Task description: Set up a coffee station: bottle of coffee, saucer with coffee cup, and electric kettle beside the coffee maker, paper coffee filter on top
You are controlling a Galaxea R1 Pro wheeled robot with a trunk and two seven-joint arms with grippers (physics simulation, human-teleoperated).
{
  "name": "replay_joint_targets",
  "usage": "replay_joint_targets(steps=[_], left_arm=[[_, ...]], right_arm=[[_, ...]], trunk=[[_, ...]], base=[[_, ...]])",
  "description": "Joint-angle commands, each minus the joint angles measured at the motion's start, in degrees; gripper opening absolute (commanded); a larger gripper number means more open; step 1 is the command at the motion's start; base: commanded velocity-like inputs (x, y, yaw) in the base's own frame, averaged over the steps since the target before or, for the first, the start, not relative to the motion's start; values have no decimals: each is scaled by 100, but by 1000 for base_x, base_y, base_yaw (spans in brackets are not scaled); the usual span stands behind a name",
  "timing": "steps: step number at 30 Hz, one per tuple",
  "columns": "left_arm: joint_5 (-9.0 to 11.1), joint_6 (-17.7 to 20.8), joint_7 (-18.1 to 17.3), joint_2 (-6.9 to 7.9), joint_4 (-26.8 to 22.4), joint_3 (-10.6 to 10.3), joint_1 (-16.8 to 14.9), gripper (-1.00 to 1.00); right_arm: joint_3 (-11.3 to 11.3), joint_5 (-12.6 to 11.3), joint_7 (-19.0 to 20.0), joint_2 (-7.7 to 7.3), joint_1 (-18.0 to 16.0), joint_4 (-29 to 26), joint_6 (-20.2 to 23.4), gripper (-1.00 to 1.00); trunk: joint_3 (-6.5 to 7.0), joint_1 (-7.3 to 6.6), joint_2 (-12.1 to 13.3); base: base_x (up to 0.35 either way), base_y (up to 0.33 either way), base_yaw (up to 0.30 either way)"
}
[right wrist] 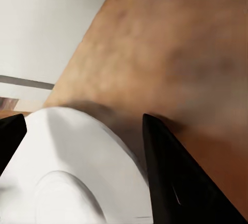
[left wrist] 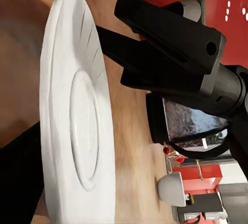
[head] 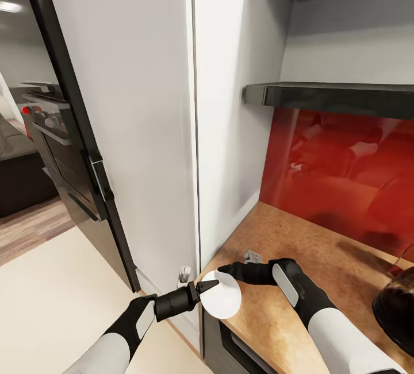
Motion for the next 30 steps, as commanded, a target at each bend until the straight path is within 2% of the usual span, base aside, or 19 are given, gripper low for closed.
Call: replay_joint_targets(steps=[1, 9, 24, 25, 30], left_arm=[[-26, 59, -5, -3, 0, 2, -3, 100], [-26, 65, -9, -3, 7, 11, -3, 100], [-34, 77, -13, -3, 116, -4, -3, 100], [-34, 80, -13, -3, 116, -4, -3, -100], [-34, 94, -14, -3, 115, 2, -5, -100]], right_arm=[[25, 26, 8, -6, -4, -2, 16, 100], [30, 24, 10, 64, -4, -11, 16, 100], [30, 23, 10, 73, -4, -11, 16, 100], [30, 23, 10, 73, -4, -11, 16, 100], [31, 23, 10, 73, -4, -11, 16, 100]], trunk=[[-13, 3, -10], [-13, 3, -10], [-13, 3, -10], [-13, 3, -10], [-13, 3, -10]], base=[[0, 0, 0], [0, 0, 0], [0, 0, 0], [0, 0, 0], [0, 0, 0]])
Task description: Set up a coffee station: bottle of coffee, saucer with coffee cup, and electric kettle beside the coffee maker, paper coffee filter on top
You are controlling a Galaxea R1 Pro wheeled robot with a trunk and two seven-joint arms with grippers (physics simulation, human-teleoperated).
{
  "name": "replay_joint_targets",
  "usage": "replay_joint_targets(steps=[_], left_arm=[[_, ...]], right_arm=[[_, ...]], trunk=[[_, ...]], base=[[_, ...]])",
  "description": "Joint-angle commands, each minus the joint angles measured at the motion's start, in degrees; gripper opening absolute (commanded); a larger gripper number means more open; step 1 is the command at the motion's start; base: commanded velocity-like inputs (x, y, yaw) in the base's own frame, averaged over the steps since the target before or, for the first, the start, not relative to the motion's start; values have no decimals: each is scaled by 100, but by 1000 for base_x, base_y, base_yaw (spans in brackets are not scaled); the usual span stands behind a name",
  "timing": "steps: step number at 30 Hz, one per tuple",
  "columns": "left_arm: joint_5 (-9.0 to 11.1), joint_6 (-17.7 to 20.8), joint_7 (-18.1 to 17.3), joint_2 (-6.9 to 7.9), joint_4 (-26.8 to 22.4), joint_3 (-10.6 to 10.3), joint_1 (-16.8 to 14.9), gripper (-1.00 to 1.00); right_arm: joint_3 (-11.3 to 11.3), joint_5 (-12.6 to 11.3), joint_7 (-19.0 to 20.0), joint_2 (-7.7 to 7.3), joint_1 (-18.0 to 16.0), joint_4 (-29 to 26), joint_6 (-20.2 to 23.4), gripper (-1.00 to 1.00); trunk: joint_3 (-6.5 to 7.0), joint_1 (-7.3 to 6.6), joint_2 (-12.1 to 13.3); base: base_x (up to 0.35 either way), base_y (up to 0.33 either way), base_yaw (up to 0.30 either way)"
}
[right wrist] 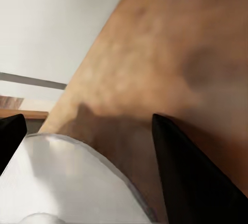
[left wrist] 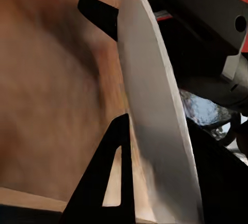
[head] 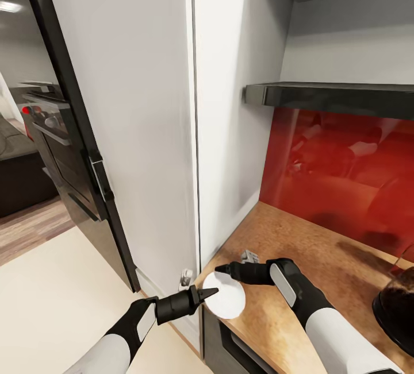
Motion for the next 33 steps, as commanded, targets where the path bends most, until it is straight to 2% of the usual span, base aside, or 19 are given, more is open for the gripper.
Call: replay_joint_targets(steps=[1, 24, 33], left_arm=[[52, 78, -23, -6, -9, 55, -7, -100], [60, 96, -27, 1, -39, 100, -13, -100], [60, 96, -61, -1, -70, 109, -15, -100]], right_arm=[[21, 59, 6, -7, -2, -1, 3, 100], [-55, 66, -1, -40, -2, -105, 3, 100], [-111, 69, -28, -81, -3, -1041, 3, 100]], trunk=[[-12, 3, -10], [-12, 3, -10], [-12, 3, -10]], base=[[0, 0, 0], [0, 0, 0], [0, 0, 0]])
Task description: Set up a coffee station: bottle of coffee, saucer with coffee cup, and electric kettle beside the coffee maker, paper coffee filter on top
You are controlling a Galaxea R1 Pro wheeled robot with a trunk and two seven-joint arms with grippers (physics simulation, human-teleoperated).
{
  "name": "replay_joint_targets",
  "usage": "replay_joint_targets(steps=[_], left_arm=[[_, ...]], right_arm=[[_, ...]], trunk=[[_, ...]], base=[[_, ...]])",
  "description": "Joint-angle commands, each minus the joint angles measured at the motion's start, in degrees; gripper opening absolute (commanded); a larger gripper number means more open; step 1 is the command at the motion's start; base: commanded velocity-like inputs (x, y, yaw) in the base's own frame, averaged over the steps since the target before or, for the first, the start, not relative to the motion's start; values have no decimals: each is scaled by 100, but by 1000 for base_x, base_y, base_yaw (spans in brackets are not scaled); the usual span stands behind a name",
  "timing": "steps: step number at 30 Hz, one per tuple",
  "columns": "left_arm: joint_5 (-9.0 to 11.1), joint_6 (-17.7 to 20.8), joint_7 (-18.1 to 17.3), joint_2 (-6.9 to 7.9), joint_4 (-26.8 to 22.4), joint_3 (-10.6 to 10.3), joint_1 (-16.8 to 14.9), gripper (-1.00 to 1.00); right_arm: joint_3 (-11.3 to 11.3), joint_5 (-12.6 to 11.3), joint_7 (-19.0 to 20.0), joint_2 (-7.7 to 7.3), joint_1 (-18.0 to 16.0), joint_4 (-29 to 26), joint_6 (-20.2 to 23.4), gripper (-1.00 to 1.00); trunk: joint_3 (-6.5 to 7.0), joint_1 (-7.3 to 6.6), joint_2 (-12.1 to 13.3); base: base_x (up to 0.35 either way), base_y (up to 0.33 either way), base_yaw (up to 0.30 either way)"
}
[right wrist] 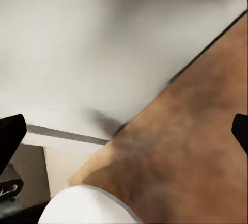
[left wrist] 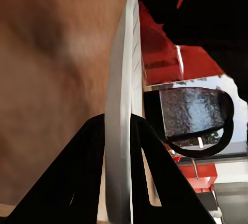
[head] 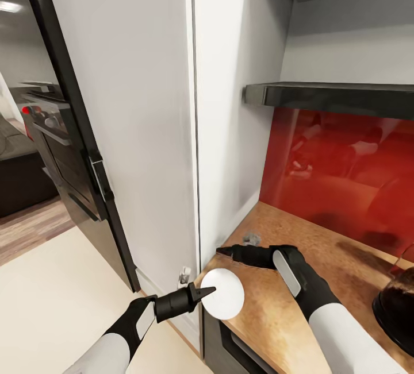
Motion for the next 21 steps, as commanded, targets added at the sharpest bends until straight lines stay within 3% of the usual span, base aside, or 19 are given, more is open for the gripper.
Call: replay_joint_targets(steps=[1, 5, 9, 21], left_arm=[[-3, 46, -4, -5, -8, 19, -5, -100], [-3, 46, -77, -8, -19, 13, -21, -100], [-5, 42, -431, 2, -28, 5, -35, -100], [-3, 2, -556, 2, -22, 3, -29, -100]], right_arm=[[-43, 0, 6, -6, -5, -86, 18, 100], [-374, 1, 6, -9, -5, -536, 11, 100], [-604, 27, -9, -17, -5, -1097, 14, 100], [-657, 32, -3, -113, -5, -1207, 1, 100]], trunk=[[-12, 3, -11], [-12, 3, -11], [-12, 3, -11], [-12, 3, -11]], base=[[0, 0, 0], [0, 0, 0], [-13, 0, 0], [-287, 16, 0]])
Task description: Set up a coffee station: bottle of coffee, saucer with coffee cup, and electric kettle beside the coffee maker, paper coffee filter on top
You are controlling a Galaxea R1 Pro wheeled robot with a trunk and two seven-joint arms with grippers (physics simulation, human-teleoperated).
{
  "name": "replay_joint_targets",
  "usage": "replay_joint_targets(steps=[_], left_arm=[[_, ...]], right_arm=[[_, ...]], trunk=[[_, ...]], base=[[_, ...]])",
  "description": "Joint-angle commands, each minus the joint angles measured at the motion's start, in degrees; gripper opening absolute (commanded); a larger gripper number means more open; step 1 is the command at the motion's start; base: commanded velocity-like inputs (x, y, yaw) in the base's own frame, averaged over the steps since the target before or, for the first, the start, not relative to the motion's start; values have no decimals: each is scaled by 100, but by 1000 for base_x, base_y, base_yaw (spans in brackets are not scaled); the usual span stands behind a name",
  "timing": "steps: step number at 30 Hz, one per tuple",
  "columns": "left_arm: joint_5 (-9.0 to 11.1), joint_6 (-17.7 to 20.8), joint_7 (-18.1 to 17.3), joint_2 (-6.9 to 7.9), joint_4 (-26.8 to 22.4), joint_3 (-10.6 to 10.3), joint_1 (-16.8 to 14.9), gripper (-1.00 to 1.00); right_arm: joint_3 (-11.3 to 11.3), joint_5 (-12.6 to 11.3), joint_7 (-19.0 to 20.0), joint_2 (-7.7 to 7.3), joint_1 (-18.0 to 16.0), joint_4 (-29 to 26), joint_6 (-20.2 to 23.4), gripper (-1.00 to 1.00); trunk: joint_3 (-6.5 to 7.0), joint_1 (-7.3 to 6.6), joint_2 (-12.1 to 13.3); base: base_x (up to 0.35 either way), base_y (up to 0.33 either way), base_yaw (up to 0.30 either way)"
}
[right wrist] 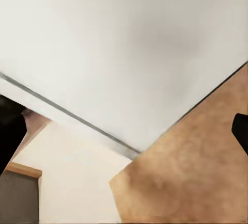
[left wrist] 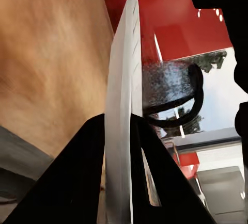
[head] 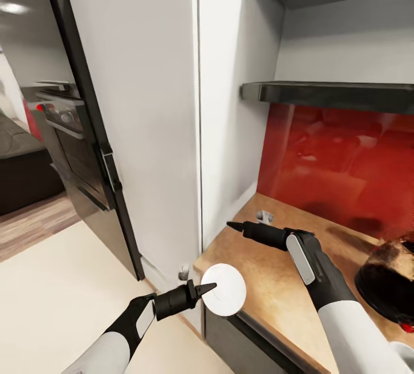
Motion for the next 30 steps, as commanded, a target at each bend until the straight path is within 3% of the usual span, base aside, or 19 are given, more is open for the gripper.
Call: replay_joint_targets(steps=[1, 30], left_arm=[[-4, 42, -6, -1, -4, 18, -4, -100], [-2, 36, -24, 50, -6, 44, 5, -100]], right_arm=[[6, -8, 5, -5, -5, -4, 23, 100], [-57, 10, 31, -48, -5, -250, 22, 100]], trunk=[[-12, -1, -12], [-12, -1, -12]], base=[[-335, 89, 0], [-315, 154, -6]])
